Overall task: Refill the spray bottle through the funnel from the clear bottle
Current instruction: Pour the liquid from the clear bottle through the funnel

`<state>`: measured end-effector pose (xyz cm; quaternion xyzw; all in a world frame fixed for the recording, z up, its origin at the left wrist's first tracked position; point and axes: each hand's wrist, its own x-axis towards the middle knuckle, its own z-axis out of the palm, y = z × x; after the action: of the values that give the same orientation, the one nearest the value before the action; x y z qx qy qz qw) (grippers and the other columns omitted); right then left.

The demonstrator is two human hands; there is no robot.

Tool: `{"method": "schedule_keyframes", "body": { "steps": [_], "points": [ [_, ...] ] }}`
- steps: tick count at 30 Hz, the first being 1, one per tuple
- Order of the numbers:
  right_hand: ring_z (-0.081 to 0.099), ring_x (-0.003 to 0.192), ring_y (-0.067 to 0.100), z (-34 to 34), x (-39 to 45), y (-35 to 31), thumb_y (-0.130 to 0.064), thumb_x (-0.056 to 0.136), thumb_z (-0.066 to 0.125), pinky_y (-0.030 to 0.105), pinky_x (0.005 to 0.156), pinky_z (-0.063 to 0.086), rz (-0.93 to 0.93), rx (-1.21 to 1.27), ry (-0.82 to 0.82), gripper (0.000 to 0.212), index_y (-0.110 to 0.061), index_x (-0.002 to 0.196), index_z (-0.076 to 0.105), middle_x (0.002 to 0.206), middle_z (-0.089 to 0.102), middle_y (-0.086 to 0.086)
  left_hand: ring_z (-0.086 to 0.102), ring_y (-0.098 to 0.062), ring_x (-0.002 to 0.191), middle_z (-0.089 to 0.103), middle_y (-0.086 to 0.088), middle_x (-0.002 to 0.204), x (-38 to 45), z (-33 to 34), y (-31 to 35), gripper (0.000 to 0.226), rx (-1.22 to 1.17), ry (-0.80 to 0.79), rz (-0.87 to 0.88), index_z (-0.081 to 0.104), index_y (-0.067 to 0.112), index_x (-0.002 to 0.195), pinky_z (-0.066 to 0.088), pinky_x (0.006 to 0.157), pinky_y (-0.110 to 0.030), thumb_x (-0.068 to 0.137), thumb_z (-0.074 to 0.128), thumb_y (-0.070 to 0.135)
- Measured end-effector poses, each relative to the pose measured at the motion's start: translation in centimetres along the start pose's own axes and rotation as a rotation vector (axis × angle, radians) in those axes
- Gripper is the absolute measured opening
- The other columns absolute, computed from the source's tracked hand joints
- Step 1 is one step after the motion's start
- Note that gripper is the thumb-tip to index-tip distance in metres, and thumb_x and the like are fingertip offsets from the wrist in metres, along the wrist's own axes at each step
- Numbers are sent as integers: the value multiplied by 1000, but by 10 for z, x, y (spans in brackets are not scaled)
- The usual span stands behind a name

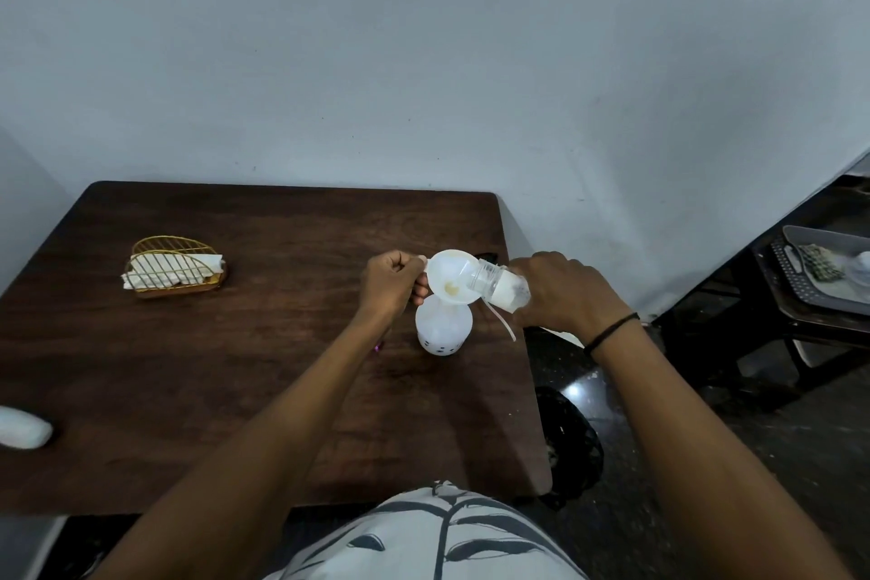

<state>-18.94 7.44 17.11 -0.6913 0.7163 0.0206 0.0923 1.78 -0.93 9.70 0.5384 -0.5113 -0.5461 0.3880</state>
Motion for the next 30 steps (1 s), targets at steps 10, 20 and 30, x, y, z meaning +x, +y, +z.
{"method": "schedule_keyframes", "body": {
  "steps": [10,20,30],
  "points": [
    [63,89,23,-6,-5,-3,-44,73,77,29,68,41,0,-25,0,49,-26,114,59,104,62,2,60,-15,49,67,-8,62,1,0,-1,21,2,-3,7,68,4,77,51,49,-28,94,62,15],
    [63,91,26,-10,-8,-6,-38,73,74,29,67,37,15,-62,-13,45,-24,113,59,103,60,2,60,-15,49,67,-9,63,1,0,-2,21,-7,-8,-2,67,5,76,50,47,-27,94,62,15],
    [63,89,25,-10,-7,-6,-41,73,75,30,66,38,6,-84,7,46,-25,114,59,102,59,1,60,-13,48,67,-10,64,1,0,-2,22,-2,-1,-8,68,-3,81,49,46,-25,94,62,14]
  ]
}}
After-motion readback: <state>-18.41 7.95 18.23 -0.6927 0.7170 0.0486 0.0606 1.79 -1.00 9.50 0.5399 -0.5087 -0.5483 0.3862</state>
